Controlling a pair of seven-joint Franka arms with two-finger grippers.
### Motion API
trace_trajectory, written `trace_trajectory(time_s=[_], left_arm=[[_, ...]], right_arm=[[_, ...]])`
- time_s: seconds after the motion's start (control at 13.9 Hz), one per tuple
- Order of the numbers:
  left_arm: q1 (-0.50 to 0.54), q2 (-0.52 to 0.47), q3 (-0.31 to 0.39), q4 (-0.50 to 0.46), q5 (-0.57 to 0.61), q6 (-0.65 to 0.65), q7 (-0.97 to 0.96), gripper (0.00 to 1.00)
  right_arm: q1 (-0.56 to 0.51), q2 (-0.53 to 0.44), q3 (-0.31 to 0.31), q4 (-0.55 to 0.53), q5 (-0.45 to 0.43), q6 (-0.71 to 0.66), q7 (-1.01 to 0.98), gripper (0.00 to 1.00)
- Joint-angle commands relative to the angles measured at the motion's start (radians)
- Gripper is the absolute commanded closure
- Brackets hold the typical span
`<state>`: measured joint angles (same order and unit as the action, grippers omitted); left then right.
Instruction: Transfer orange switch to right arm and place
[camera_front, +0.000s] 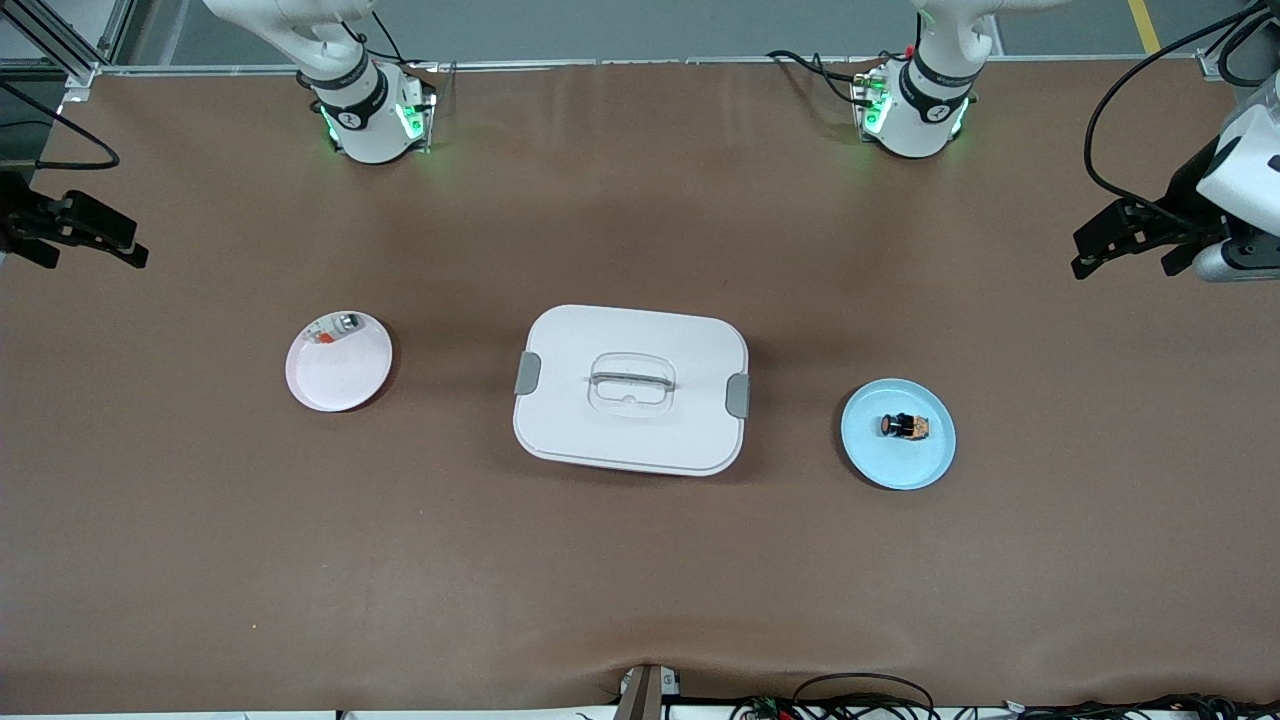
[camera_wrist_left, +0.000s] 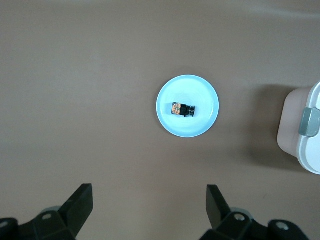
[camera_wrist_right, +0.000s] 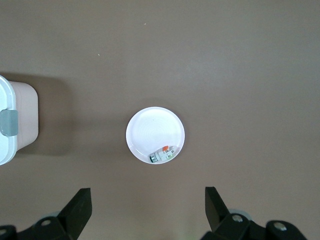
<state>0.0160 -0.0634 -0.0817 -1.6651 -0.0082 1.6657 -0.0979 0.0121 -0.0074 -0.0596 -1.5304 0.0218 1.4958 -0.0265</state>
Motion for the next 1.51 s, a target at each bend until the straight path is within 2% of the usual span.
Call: trace_trajectory(time_s=[0.0, 0.58, 1.01, 1.44], left_arm=[[0.012, -0.023, -0.006, -0.019, -0.013, 0.012, 0.015, 0.0], [0.013, 0.031, -0.003, -0.005, -0.013, 0.012, 0.004, 0.0], [-0.002, 0.178, -0.007, -0.005, -0.013, 0.037, 0.007, 0.0], [-0.004, 0.367, -0.041, -0.009, -0.012, 0.225, 0.024, 0.0]], right_arm=[[0.0, -0.022, 0.0, -0.013, 0.003, -0.006, 0.016, 0.0], [0.0, -0.022, 0.0, -0.013, 0.003, -0.006, 0.016, 0.0], [0.002, -0.022, 0.0, -0.013, 0.003, -0.006, 0.016, 0.0], [0.002, -0.022, 0.0, -0.014, 0.004, -0.006, 0.016, 0.0]])
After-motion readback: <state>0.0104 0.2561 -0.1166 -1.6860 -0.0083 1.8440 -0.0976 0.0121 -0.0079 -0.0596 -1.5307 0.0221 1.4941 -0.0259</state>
